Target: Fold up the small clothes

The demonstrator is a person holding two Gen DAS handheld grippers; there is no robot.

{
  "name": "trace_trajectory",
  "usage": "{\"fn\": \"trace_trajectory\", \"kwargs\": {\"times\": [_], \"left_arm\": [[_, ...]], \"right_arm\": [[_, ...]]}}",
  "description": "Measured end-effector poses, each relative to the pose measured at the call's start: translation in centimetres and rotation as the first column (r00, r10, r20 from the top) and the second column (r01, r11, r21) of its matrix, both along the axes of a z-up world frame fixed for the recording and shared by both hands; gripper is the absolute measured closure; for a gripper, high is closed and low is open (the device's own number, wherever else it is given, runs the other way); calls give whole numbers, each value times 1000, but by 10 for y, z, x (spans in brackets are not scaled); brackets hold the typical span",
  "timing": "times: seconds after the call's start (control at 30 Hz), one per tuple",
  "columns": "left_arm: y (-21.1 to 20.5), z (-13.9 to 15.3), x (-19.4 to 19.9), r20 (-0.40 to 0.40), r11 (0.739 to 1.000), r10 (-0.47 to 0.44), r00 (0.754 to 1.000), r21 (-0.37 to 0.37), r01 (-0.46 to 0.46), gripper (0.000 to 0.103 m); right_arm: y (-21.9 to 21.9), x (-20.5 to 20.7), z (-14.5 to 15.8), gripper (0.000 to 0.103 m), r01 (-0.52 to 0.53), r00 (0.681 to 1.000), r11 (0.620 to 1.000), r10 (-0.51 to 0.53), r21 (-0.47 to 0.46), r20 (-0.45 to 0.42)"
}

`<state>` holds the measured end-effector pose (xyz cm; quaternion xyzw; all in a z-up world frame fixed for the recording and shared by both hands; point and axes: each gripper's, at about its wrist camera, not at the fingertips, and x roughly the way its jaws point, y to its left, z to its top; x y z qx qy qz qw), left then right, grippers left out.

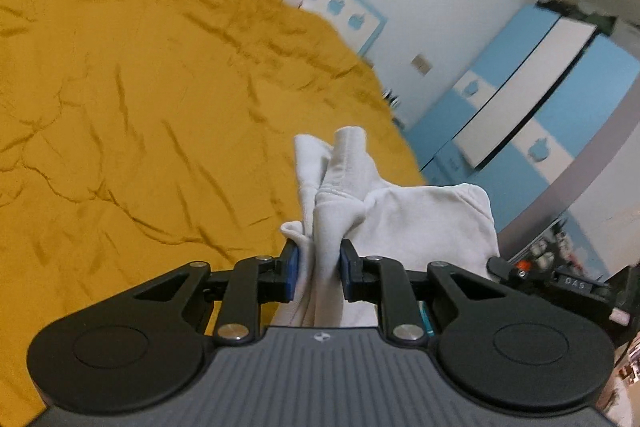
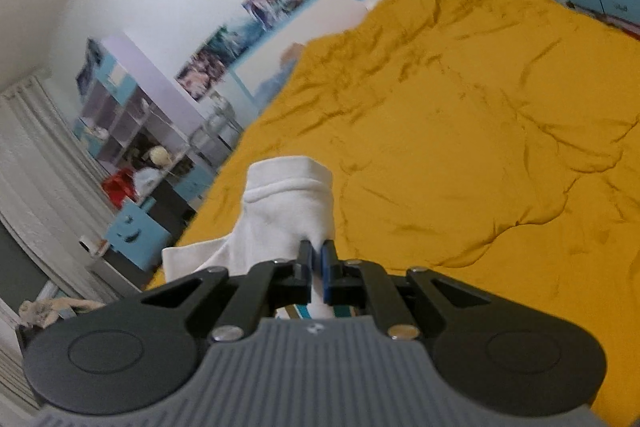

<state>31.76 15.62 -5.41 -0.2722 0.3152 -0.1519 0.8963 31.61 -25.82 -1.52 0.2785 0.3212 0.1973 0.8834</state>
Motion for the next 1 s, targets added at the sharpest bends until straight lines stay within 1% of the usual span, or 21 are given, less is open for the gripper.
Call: {"fn": "trace_trajectory", "kwargs": {"times": [0.1, 0.2, 0.27, 0.37, 0.47, 0.53, 0.6, 0.7, 0.77, 0.83, 0.9, 0.93, 1.0], "left_arm": [[1, -26, 24, -60, 1000, -4, 998, 11, 4, 86], [8, -52, 40, -120, 1000, -15, 993, -5, 14, 87], [13, -72, 52, -172, 1000, -6, 985, -4, 5, 88], [17, -94, 58, -222, 1000, 1, 975, 2, -1, 89], [22, -105, 56, -243, 1000, 3, 970, -16, -7, 88], [22, -102, 54, -246, 1000, 6, 969, -4, -7, 86], [24, -94, 47, -247, 1000, 18, 969, 21, -13, 85], [26, -78, 33, -228, 998, 46, 973, 44, -37, 85], [23, -62, 23, -183, 996, 55, 982, 75, -42, 85], [15, -53, 14, -146, 997, 38, 989, 78, -27, 85], [3, -49, 6, -135, 997, -19, 991, 71, 29, 85], [-5, -50, 4, -138, 994, -47, 989, 93, 60, 85], [-20, -56, 4, -170, 984, -56, 984, 155, 83, 86]], "right_arm": [[8, 31, -22, 103, -3, 998, 1000, 2, -29, -58], [9, 60, -52, 103, -3, 991, 999, -2, -41, -132], [11, 77, -71, 103, -6, 985, 998, -4, -56, -175], [14, 98, -98, 103, -2, 973, 995, -22, -104, -228], [9, 109, -120, 103, 7, 961, 993, -40, -119, -274], [6, 111, -125, 102, 21, 958, 989, -62, -145, -281], [2, 107, -120, 88, 52, 956, 979, -106, -196, -273], [-3, 88, -102, 88, 51, 965, 977, -102, -208, -242], [1, 72, -86, 88, 11, 977, 978, -55, -210, -208], [11, 55, -75, 88, -42, 982, 976, 1, -215, -187], [22, 44, -74, 88, -92, 980, 972, 51, -215, -191], [27, 41, -76, 88, -108, 978, 968, 62, -226, -200], [32, 38, -89, 89, -116, 972, 961, 57, -252, -228]]}}
